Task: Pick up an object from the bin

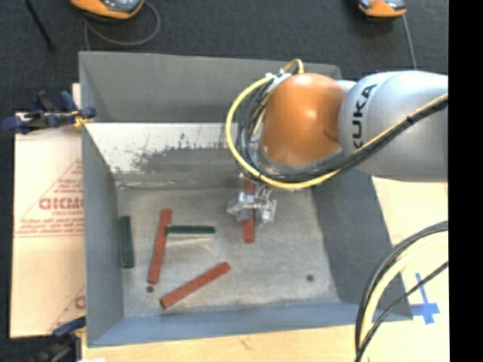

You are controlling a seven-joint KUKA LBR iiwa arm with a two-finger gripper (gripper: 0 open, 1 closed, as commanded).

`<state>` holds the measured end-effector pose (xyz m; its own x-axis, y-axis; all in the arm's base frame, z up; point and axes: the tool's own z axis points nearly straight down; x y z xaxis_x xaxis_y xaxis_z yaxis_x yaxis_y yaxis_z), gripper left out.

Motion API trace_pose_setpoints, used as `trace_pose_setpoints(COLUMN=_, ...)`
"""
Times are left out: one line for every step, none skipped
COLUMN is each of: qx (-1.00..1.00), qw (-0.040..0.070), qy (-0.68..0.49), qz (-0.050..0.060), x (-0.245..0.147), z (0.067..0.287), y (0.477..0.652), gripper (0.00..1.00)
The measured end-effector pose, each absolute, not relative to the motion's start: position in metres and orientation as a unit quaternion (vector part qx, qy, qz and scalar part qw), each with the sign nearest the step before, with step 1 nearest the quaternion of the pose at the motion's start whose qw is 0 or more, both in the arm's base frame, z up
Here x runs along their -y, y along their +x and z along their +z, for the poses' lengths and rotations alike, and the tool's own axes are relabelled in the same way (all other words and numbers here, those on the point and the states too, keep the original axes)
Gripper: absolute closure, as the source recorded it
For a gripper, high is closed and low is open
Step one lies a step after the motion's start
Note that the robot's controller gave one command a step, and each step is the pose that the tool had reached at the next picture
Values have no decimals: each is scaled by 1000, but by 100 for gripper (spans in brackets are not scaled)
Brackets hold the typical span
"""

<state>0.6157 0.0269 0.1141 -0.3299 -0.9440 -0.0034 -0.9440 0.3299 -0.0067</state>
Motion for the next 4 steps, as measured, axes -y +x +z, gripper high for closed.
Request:
trace_pose_setpoints(qx=-818, qw=3, qy=-576, qz=-1, x=-26, z=122, y=617, gripper=100)
trace_pose_setpoints(qx=-820, qw=4, qy=-573, qz=0, x=-27, z=124, y=618, gripper=100)
trace_pose_setpoints(qx=-822, qw=3, qy=-569, qz=-2, x=-26, z=157, y=620, gripper=100)
trace_pose_setpoints(qx=-825, qw=3, qy=-565, qz=-2, x=-25, z=179, y=622, gripper=100)
